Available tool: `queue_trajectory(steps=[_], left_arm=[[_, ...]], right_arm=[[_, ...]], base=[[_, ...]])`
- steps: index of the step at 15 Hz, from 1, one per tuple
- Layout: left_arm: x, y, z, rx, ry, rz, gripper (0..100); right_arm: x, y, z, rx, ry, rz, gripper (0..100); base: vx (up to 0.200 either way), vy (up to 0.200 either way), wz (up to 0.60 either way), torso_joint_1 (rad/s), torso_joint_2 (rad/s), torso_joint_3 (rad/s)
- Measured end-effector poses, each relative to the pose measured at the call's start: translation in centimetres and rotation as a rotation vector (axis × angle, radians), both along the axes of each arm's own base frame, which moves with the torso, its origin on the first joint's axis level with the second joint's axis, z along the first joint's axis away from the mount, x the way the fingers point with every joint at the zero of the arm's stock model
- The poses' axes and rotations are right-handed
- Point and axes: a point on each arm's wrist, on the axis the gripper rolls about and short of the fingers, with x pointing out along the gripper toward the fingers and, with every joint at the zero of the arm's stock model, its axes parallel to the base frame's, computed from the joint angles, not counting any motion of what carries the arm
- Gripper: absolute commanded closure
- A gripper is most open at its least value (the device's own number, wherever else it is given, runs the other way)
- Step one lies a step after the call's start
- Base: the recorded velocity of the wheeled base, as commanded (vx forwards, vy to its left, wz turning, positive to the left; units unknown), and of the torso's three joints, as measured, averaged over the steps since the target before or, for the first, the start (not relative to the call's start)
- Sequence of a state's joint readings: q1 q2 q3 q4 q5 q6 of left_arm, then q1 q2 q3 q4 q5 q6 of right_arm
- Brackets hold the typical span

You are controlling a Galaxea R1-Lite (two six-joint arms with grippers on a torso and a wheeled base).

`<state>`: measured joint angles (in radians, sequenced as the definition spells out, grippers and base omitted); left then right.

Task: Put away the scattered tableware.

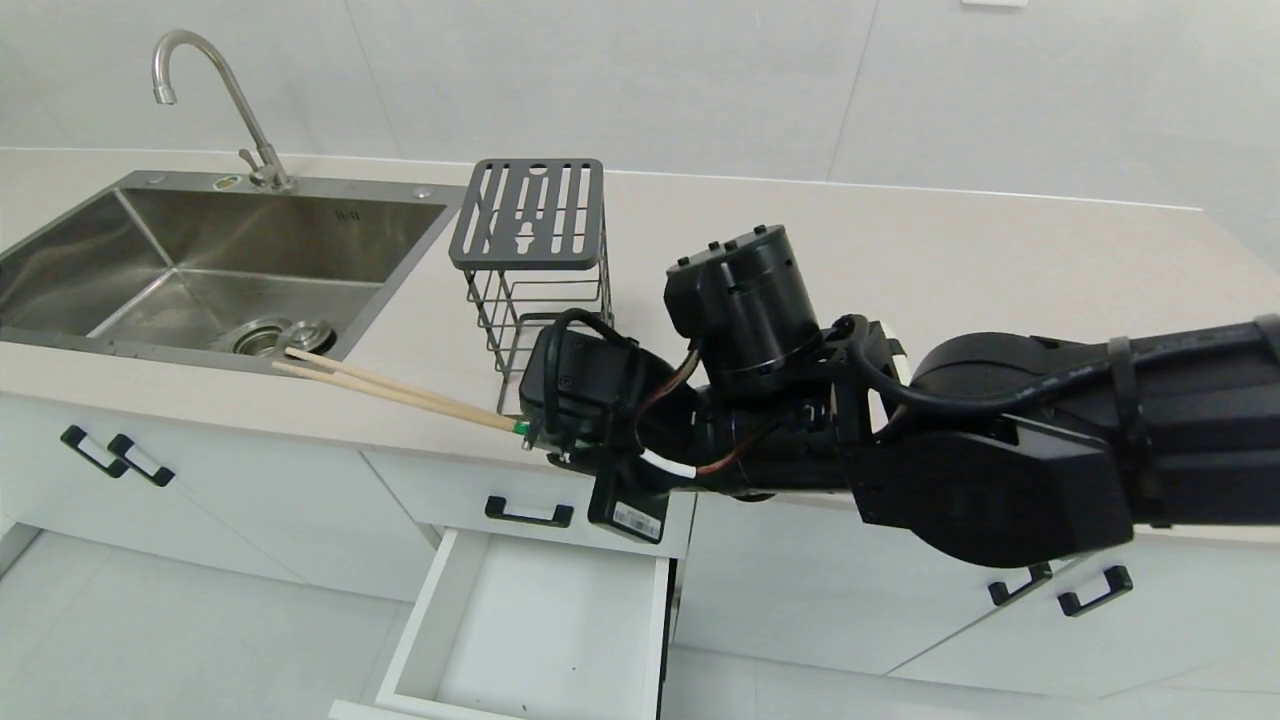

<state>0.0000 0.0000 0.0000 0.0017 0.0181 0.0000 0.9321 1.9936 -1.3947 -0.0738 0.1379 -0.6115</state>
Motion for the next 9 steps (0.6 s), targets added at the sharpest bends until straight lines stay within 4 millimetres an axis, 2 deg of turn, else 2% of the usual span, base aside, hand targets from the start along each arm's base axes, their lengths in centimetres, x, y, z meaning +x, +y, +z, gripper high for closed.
queue_trajectory(steps=[3,7,9], left_arm=[[0.0,0.0,0.0,0.0,0.001,0.0,0],[0.0,0.0,0.0,0.0,0.0,0.0,0],[0.0,0.0,0.0,0.0,0.0,0.0,0]], right_arm=[[-1.6,0.3,-0.7,-0.019,0.012,0.06,100],[-4.2,-0.8,-2.5,-0.022,0.025,0.1,100],[-5.4,-2.2,-3.4,-0.06,0.066,0.093,100]], base=[[0.0,0.0,0.0,-0.212,0.45,0.209],[0.0,0.0,0.0,-0.042,0.08,0.039],[0.0,0.0,0.0,0.0,0.0,0.0]])
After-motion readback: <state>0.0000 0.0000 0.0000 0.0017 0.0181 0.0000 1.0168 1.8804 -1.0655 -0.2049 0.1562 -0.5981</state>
